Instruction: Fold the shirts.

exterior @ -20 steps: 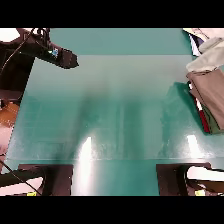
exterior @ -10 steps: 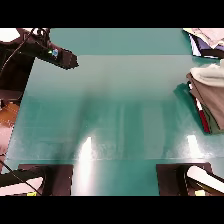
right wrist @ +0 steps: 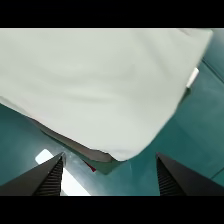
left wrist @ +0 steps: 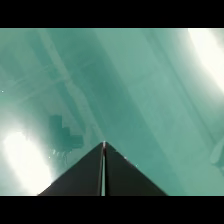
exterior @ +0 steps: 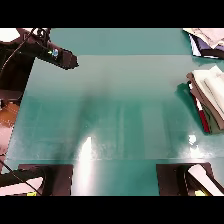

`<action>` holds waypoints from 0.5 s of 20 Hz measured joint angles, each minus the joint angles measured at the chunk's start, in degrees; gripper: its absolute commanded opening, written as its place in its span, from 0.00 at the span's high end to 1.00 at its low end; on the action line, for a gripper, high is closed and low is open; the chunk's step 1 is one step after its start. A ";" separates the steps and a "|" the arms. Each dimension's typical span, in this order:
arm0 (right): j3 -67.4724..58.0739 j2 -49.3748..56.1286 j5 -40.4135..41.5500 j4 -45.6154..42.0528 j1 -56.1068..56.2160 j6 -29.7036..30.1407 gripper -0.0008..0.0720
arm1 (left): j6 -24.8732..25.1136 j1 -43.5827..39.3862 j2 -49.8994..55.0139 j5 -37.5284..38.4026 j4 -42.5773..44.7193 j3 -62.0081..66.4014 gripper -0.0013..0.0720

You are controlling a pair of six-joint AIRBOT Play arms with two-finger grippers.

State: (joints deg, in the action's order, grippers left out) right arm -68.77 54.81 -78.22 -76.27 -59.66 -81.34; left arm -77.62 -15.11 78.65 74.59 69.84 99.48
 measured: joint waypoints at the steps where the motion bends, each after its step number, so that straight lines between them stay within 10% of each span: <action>1: 0.63 -0.59 0.15 1.18 -0.59 -0.55 0.13 | 0.00 0.00 0.00 0.00 0.00 0.00 0.94; 3: 1.51 -1.40 0.48 6.88 -0.55 -1.14 0.18 | 0.07 0.00 0.00 -0.22 0.00 0.00 0.94; 8: 2.19 -2.10 1.07 22.95 10.21 -1.88 0.92 | 0.09 0.00 0.00 -0.70 0.13 0.00 0.94; 10: 2.27 -2.14 1.97 25.92 16.72 -1.95 0.96 | 0.09 0.00 0.00 -0.90 0.13 0.00 0.94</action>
State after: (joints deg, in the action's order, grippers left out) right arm -66.50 52.66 -76.25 -50.35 -42.94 -83.29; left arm -77.54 -15.11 78.65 73.69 69.97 99.48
